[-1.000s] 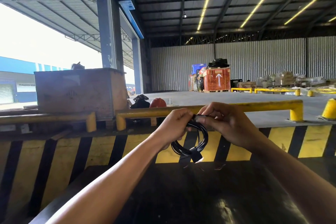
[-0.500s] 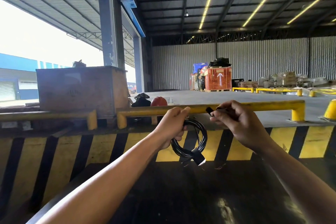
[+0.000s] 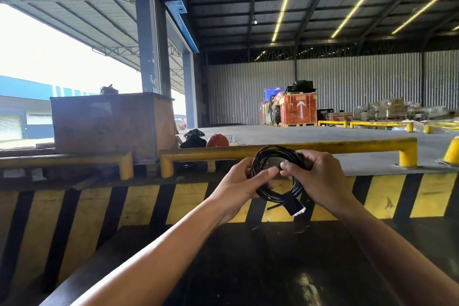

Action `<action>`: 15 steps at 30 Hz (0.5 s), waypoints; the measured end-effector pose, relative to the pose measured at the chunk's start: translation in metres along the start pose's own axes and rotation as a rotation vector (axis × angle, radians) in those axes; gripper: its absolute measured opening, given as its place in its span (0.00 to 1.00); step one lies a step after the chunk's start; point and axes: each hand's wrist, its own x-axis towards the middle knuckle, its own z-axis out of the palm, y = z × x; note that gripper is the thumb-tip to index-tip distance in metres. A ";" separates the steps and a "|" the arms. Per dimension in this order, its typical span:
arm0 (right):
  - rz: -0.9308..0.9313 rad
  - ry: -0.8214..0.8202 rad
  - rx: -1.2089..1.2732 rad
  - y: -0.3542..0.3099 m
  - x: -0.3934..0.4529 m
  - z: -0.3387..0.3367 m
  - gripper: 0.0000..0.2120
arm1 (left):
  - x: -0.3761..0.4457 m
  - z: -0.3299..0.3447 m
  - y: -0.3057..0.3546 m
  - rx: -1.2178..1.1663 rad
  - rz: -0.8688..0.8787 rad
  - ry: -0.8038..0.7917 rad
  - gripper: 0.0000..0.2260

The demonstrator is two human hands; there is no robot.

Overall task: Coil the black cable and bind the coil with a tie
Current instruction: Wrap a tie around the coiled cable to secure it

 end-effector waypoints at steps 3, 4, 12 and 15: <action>0.010 0.029 -0.047 0.000 -0.001 -0.002 0.01 | -0.005 -0.002 -0.004 -0.187 -0.014 0.000 0.11; 0.019 0.021 -0.061 0.001 -0.001 -0.001 0.01 | -0.004 -0.001 -0.002 -0.264 -0.016 0.008 0.10; -0.076 -0.018 -0.273 0.011 -0.002 -0.003 0.04 | 0.004 0.014 0.011 -0.361 0.009 0.055 0.10; -0.124 -0.049 -0.342 0.011 -0.003 -0.005 0.09 | 0.007 0.017 0.011 -0.323 -0.006 0.088 0.13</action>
